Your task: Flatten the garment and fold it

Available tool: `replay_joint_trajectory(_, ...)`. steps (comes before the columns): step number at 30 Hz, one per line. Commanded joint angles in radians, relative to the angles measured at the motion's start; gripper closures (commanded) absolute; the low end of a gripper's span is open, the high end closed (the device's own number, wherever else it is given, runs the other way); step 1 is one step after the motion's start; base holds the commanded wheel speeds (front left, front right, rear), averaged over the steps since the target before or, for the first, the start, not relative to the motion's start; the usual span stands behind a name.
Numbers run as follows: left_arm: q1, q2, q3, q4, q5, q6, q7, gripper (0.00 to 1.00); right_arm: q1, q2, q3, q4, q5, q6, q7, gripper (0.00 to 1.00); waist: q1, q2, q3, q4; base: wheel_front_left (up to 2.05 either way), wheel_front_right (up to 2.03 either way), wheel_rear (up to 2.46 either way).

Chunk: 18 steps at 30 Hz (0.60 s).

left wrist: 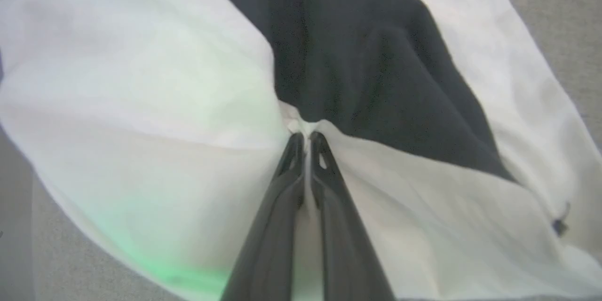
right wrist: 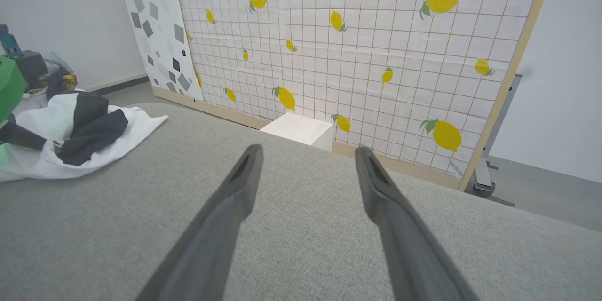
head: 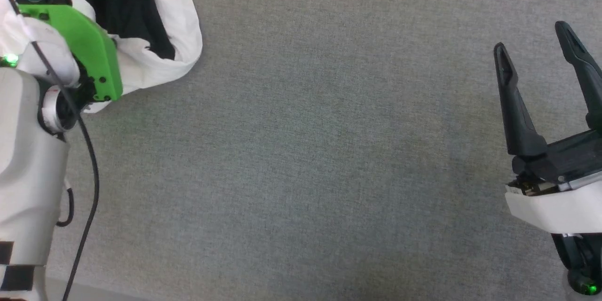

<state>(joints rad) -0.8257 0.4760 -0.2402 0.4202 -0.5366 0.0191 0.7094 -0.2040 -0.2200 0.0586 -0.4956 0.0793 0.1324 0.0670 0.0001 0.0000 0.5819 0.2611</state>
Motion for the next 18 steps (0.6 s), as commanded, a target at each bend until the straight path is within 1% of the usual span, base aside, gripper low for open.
replay_joint_trajectory(1,0.013,0.023,0.0,0.001,0.008,-0.01,-0.016,1.0,-0.005,0.009,0.0,0.008,0.007,-0.002,-0.014,0.0,-0.0001,0.0,-0.031,0.001,0.0,0.0,0.0)
replay_joint_trajectory(3,0.0,0.048,-0.003,-0.011,0.027,-0.027,-0.054,1.0,-0.005,0.017,0.004,0.023,0.01,-0.002,-0.026,0.0,-0.0001,0.0,-0.055,0.001,0.0,0.0,0.0)
replay_joint_trajectory(7,-0.025,0.073,0.008,-0.026,0.039,-0.049,-0.125,1.0,-0.003,0.037,0.011,0.06,0.014,-0.002,-0.053,0.0,-0.0001,0.0,-0.113,-0.006,0.0,0.0,0.0)
replay_joint_trajectory(9,-0.038,0.095,-0.004,-0.034,0.065,-0.066,-0.158,1.0,0.0,0.05,0.012,0.078,0.016,-0.002,-0.066,0.0,-0.0001,0.0,-0.146,-0.012,0.0,0.0,0.0)
replay_joint_trajectory(11,-0.054,0.107,-0.008,-0.04,0.085,-0.071,-0.198,1.0,0.01,0.062,0.006,0.099,0.017,-0.002,-0.079,0.0,-0.0001,0.0,-0.181,-0.017,0.0,0.0,0.0)
replay_joint_trajectory(15,-0.086,0.111,-0.018,-0.051,0.107,-0.077,-0.246,1.0,0.038,0.09,-0.014,0.144,0.019,-0.002,-0.109,0.0,-0.0001,0.0,-0.256,-0.031,0.0,0.0,0.0)
replay_joint_trajectory(18,-0.109,0.112,-0.027,-0.065,0.113,-0.081,-0.246,1.0,0.064,0.109,-0.03,0.177,0.021,-0.002,-0.13,0.0,-0.0001,0.0,-0.309,-0.047,0.0,0.0,0.0)
